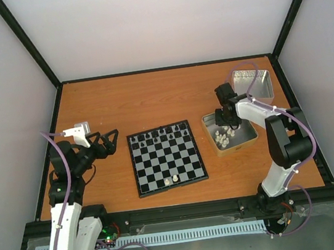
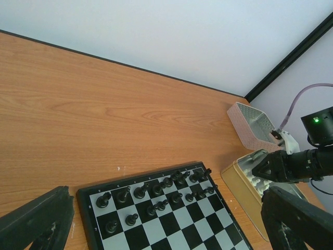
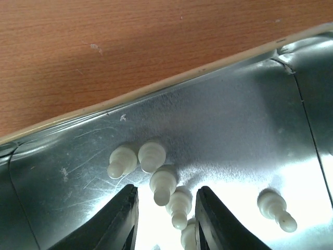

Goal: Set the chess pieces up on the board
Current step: Pick up the chess piece from the storage box.

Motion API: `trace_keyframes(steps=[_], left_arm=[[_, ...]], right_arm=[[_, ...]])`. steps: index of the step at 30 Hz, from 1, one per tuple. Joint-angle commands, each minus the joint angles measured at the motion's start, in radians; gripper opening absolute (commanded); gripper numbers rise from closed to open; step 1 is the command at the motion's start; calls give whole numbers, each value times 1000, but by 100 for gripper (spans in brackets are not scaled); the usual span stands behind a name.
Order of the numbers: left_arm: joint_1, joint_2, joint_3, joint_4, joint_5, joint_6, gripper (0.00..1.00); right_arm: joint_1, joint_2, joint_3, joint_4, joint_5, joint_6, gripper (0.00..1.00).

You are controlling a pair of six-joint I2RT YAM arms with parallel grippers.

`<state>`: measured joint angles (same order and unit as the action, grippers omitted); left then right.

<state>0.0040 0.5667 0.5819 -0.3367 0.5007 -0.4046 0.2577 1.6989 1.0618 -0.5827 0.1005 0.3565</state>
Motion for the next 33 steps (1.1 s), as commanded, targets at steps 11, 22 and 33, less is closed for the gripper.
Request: trace_keyframes(steps=[11,22,33], left_arm=[[-4,2,7,22,2,16,100],[-4,-7,7,22,1,16,100],[-4,6,8,21,1,18,100]], right_arm=[[-13,76,25,22,23,-48,14],[-14,75,36,35,37,-58,19],[-10,-14,26,5,70,-57,3]])
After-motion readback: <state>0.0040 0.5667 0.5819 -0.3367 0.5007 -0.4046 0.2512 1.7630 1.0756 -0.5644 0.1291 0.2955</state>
